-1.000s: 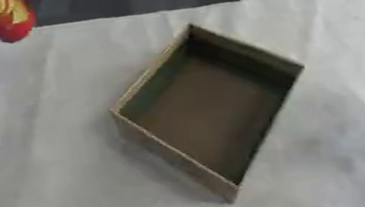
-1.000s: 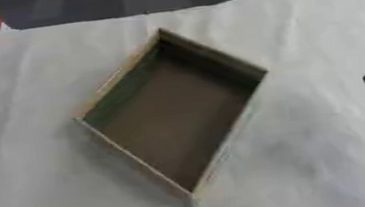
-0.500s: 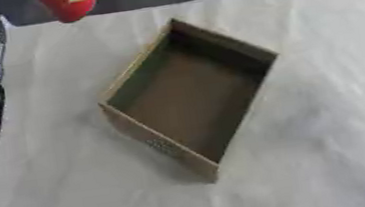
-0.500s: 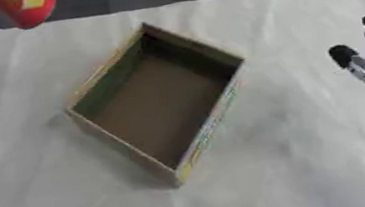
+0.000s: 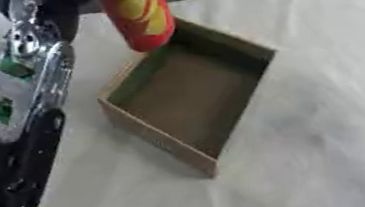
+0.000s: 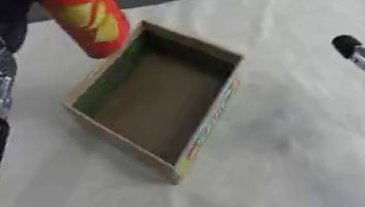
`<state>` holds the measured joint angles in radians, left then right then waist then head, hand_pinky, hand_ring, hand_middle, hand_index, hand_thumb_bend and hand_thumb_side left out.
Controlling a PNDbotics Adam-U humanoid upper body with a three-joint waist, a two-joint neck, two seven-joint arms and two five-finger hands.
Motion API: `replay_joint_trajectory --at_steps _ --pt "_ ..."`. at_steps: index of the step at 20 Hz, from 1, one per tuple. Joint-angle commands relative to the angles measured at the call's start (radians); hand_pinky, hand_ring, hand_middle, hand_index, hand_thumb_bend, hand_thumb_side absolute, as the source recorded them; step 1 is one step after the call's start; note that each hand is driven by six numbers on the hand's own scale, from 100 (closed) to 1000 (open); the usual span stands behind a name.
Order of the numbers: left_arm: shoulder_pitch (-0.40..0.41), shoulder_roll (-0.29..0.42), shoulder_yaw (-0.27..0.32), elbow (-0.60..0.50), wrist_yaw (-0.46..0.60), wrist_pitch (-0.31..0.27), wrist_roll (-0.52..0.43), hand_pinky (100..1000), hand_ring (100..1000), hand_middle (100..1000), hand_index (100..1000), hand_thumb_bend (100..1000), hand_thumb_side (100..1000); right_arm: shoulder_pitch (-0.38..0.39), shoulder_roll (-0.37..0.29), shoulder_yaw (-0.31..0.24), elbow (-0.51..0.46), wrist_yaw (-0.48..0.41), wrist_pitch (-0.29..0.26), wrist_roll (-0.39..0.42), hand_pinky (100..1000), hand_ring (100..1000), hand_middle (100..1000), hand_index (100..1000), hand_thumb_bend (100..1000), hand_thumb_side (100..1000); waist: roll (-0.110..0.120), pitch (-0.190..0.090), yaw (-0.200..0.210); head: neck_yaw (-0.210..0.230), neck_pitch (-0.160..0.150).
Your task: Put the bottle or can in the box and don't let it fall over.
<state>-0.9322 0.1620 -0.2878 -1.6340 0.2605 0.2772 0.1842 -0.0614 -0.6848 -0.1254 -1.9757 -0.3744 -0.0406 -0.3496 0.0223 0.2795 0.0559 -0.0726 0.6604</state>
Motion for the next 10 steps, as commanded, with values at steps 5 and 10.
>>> replay_joint_trajectory --at_steps 5,10 --pt "0.011 -0.057 -0.042 -0.005 0.034 -0.069 0.056 184 102 100 137 100 100 -0.014 -0.044 -0.015 -0.024 -0.002 0.005 -0.008 825 802 928 856 606 100 0.000 -0.014 -0.001 0.001 -0.019" --pt "0.026 -0.064 -0.084 0.031 0.024 -0.100 0.039 272 166 100 189 100 100 -0.014 -0.039 -0.012 -0.024 -0.002 0.015 -0.007 825 802 929 856 605 100 0.005 -0.009 0.001 -0.004 -0.022"
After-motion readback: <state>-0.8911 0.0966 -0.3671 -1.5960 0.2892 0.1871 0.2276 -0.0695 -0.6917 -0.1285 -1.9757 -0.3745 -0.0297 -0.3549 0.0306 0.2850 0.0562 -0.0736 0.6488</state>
